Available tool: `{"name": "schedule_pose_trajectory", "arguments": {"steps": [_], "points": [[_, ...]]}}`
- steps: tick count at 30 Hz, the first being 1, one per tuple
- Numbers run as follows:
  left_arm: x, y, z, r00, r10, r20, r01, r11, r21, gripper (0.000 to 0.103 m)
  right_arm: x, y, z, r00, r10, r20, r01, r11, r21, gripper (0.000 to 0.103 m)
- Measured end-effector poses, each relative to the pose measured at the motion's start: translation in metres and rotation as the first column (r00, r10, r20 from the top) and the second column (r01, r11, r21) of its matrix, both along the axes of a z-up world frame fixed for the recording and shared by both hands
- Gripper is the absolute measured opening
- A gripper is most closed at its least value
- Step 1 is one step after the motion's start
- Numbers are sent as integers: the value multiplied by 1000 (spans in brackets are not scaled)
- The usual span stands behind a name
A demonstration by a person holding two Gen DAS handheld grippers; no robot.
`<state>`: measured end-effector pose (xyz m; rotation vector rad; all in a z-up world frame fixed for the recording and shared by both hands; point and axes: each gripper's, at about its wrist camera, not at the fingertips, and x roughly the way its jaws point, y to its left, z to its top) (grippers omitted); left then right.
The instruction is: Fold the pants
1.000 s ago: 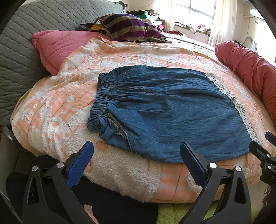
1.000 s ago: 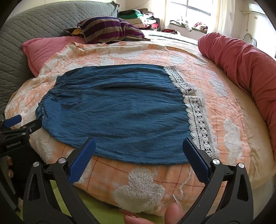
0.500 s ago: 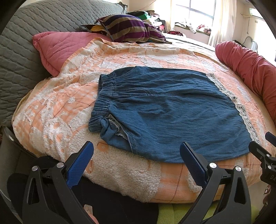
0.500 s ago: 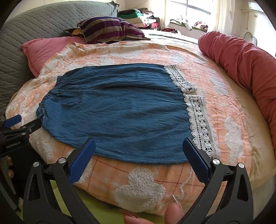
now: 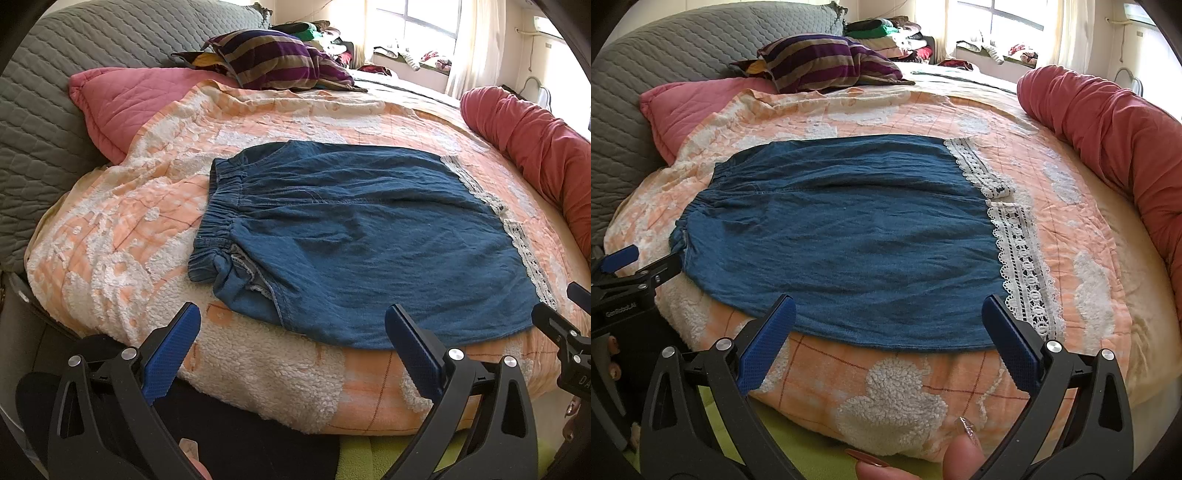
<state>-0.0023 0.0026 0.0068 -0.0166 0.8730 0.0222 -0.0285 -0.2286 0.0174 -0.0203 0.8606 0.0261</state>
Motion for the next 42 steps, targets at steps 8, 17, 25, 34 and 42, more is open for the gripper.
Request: {"name": "schedule_pose_trajectory", "arguments": {"steps": [8, 17, 25, 34, 42], "points": [[0, 0, 0, 1000, 1, 0, -1, 1000, 1, 99, 0, 1, -1, 1000, 1, -3, -1, 1000, 2, 95], [0, -2, -4, 1000, -6, -7, 6, 1000, 2, 99, 0, 1, 0, 1000, 4, 1, -4, 1000, -2, 95], [5, -7, -11, 1000, -6, -23, 6, 1000, 1, 99, 4, 4, -3, 1000, 25, -4, -25, 1000, -6, 95], [32, 0, -16, 998, -4, -56, 3, 1000, -15, 99, 36, 12, -10, 995, 97, -35, -96, 995, 25, 95], [78, 28, -10, 997, 52, -61, -54, 998, -20, 99, 95, 28, -10, 981, 189, -35, -188, 982, 26, 95]]}}
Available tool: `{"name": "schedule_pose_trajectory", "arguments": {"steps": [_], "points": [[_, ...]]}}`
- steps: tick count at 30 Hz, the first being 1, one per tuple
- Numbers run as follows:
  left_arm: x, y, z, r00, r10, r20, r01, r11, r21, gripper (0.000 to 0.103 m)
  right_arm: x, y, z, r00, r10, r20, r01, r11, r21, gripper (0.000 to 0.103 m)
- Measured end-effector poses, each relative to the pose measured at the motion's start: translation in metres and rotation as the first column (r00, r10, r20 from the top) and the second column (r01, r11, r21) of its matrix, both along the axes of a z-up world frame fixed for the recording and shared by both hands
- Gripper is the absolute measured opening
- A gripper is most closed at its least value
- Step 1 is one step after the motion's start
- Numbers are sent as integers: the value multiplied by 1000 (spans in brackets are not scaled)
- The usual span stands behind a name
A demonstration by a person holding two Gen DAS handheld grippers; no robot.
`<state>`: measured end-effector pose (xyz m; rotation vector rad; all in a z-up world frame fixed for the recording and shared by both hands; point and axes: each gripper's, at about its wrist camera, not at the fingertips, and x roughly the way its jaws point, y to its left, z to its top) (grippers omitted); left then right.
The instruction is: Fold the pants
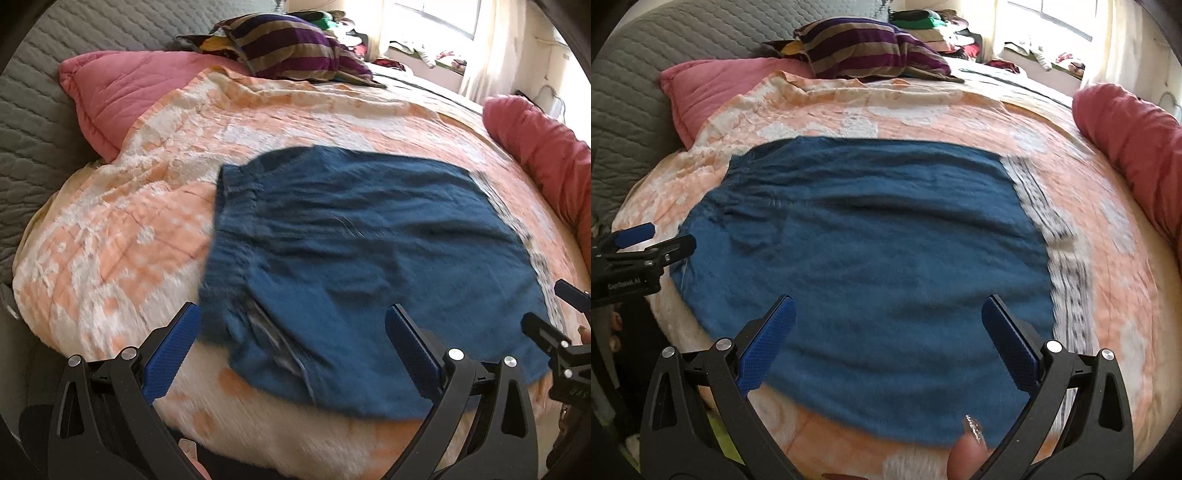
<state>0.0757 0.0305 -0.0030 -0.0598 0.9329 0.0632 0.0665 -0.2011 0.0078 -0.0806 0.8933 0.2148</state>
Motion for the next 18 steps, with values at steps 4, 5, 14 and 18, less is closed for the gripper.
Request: {"name": "schedule_pose_trajectory", "arguments": {"steps": [4, 5, 14, 18], "points": [[33, 22, 0, 999, 37, -17, -37, 999, 1, 99, 36, 9, 3, 999, 25, 36, -23, 998, -52, 95], [41, 27, -1, 999, 44, -23, -44, 999, -1, 99, 49, 12, 3, 998, 48, 28, -46, 998, -51, 95], [122, 68, -10, 995, 61, -78, -62, 998, -17, 99, 138, 40, -11, 978, 208, -12, -209, 975, -73, 95], [158, 77, -21, 994, 29, -110, -30, 1000, -5, 99, 184, 56, -22, 965, 261, -33, -263, 958, -118, 95]]}}
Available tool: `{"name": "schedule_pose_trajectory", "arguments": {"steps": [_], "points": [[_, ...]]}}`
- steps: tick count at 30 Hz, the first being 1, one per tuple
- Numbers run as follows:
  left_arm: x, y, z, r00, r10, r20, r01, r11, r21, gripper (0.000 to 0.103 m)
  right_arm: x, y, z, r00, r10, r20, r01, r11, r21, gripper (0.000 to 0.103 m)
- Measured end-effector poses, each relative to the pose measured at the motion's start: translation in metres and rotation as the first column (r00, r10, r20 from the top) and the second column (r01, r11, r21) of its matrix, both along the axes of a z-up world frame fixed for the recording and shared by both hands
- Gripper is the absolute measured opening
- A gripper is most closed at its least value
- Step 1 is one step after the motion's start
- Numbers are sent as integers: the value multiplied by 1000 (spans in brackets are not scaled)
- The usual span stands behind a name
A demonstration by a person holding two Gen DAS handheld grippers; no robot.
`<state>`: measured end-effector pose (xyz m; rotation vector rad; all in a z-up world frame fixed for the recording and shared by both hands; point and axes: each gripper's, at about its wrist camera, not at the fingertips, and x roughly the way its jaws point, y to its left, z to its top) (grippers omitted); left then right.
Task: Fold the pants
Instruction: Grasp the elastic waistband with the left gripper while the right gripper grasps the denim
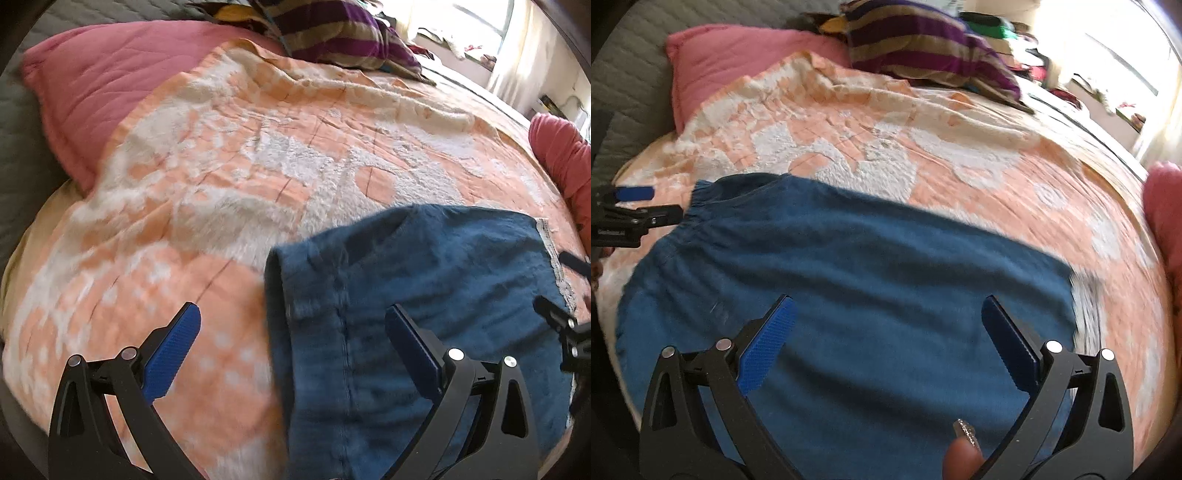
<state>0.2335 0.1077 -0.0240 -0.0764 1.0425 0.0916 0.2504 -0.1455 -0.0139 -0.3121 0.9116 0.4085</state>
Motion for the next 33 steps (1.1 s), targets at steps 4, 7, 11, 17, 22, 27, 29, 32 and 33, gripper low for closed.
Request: {"name": "schedule_pose_trajectory", "arguments": {"steps": [4, 7, 11, 17, 22, 27, 29, 32, 33], "points": [[23, 5, -15, 1000, -18, 25, 16, 997, 82, 99, 40, 11, -16, 999, 33, -42, -34, 999, -23, 95], [31, 8, -27, 999, -38, 4, 38, 998, 58, 99, 62, 16, -26, 997, 42, -62, -46, 998, -51, 95], [41, 11, -39, 998, -56, -13, 56, 998, 24, 97, 82, 23, -30, 995, 68, -69, -72, 996, -60, 95], [39, -1, -36, 990, -127, 62, 124, 991, 51, 39, 91, 44, -33, 982, 178, -70, -185, 978, -95, 95], [18, -4, -20, 976, -140, 164, 133, 990, 57, 33, 85, 64, -41, 957, 286, -53, -291, 943, -161, 92], [-2, -15, -1, 952, -186, 242, 167, 981, 97, 32, 75, 75, -50, 932, 352, -82, -360, 925, -118, 45], [-6, -19, 2, 948, -197, 249, 173, 978, 115, 32, 68, 74, -47, 930, 360, -76, -365, 929, -68, 18], [-9, -17, 2, 949, -192, 250, 165, 978, 127, 32, 52, 67, -36, 943, 332, -25, -333, 943, -24, 7], [-11, -15, 3, 950, -187, 251, 162, 980, 114, 32, 47, 63, -32, 947, 321, -13, -321, 947, -10, 6]]}}
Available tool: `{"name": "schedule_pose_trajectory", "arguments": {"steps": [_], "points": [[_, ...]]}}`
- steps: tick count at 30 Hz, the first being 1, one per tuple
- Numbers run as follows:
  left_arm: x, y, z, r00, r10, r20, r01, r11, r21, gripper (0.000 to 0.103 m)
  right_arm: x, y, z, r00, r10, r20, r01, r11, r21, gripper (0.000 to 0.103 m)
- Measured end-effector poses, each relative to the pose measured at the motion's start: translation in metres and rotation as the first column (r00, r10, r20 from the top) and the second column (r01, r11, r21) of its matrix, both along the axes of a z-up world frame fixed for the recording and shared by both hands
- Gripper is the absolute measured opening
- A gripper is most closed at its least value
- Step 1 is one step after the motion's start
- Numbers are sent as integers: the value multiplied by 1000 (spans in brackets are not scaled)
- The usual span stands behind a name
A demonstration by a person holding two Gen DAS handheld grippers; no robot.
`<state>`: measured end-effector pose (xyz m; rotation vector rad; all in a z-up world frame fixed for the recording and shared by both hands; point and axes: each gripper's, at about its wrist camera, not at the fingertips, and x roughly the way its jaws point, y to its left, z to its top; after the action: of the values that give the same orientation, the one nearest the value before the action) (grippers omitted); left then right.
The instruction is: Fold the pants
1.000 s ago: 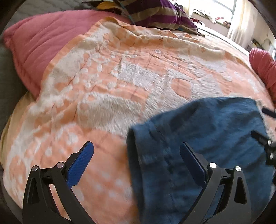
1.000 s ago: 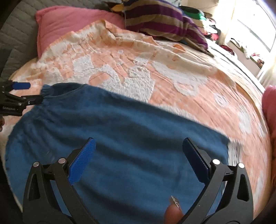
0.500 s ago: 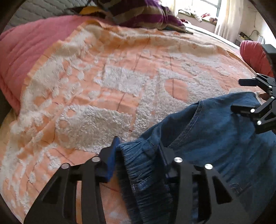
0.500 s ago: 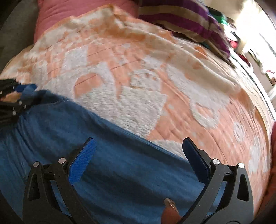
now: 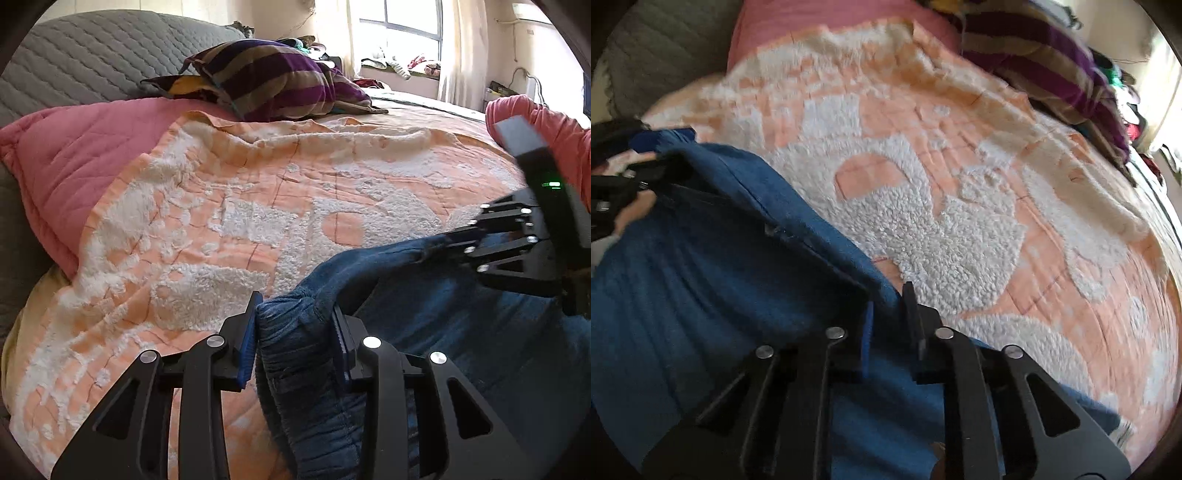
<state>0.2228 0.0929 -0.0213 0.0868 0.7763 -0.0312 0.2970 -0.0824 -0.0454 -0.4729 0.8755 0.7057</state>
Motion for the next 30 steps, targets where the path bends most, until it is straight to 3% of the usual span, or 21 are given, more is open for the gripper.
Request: {"name": "schedule_pose_trajectory", "arguments": {"steps": [6, 14, 23, 30], "points": [[-21, 2, 7, 1000, -21, 16, 21, 999, -39, 32, -44, -28, 37, 997, -59, 41, 53, 989, 136, 5], [-70, -2, 26, 999, -41, 31, 44, 995, -94, 33, -124, -47, 69, 994, -44, 98, 19, 970, 243, 3], [-131, -5, 25, 996, -91, -5, 90, 991, -101, 33, -211, -50, 64, 998, 26, 51, -38, 967, 251, 3], [-159, -2, 3, 990, -99, -101, 89, 992, -94, 35, -257, -39, 40, 997, 75, -14, -70, 972, 223, 3]]}}
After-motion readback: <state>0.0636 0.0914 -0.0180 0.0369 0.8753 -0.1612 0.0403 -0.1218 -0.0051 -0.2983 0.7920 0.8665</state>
